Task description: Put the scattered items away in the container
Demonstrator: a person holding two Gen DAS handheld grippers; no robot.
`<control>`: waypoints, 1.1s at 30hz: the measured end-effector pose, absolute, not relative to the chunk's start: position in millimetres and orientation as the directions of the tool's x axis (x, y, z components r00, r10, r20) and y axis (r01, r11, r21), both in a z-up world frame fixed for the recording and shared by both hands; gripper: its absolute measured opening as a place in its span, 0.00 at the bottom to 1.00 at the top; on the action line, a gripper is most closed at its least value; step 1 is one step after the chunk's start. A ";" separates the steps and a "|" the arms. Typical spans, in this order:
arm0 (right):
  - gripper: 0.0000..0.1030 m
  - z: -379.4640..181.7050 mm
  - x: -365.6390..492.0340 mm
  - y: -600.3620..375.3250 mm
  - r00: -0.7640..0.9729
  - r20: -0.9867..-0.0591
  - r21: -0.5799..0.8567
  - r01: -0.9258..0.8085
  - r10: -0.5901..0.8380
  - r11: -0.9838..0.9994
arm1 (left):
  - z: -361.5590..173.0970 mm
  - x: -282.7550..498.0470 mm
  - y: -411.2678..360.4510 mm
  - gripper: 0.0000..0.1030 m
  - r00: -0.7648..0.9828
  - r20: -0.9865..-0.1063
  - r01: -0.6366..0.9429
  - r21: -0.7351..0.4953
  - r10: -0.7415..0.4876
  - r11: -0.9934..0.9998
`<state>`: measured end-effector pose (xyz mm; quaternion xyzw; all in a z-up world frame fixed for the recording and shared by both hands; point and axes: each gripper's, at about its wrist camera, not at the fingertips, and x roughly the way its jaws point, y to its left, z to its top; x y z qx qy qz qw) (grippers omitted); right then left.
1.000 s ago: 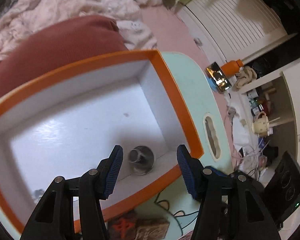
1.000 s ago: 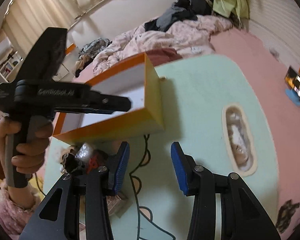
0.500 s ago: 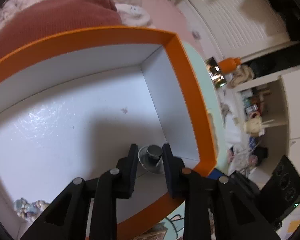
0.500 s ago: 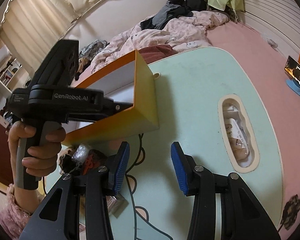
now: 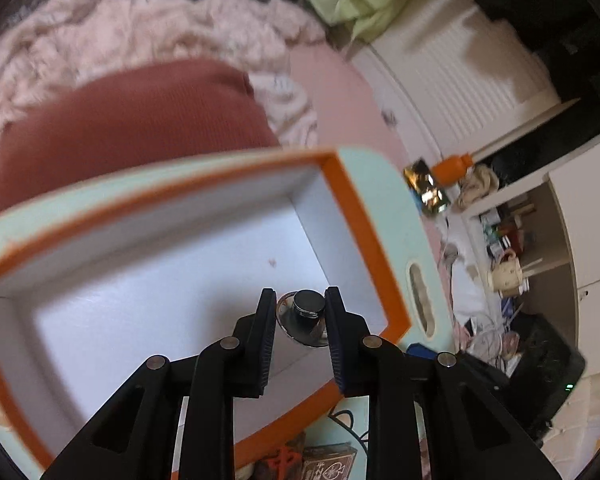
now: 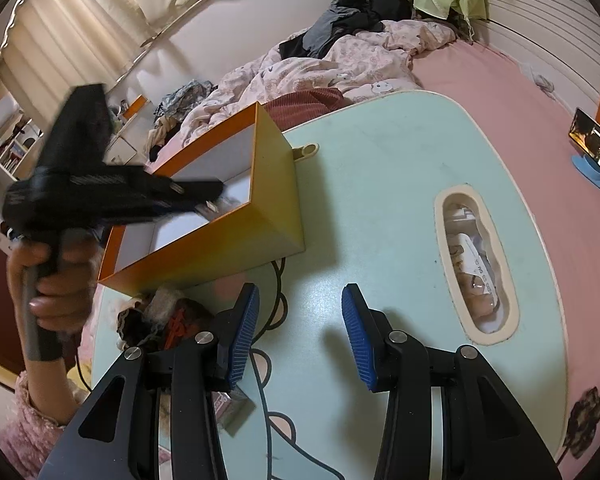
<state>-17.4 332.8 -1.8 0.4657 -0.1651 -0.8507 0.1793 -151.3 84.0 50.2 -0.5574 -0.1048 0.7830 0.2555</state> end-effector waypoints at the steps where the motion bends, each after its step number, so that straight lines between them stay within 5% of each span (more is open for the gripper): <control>1: 0.43 -1.8 -17.3 331.9 -0.502 -0.734 0.447 0.152 -0.458 -0.882 | 54.5 -151.5 79.0 0.22 -0.257 -0.815 -0.281 -0.452 0.520 -0.847; 12: 0.43 0.1 -12.8 326.5 -0.495 -0.735 0.436 0.177 -0.463 -0.882 | 74.2 -84.7 47.7 0.22 -0.311 -0.760 -0.351 -0.466 0.570 -0.812; 33: 0.43 7.3 -9.2 294.9 -0.483 -0.738 0.408 0.237 -0.471 -0.882 | 6.1 -3.0 32.4 0.27 -0.229 -0.755 -0.431 -0.488 0.615 -0.759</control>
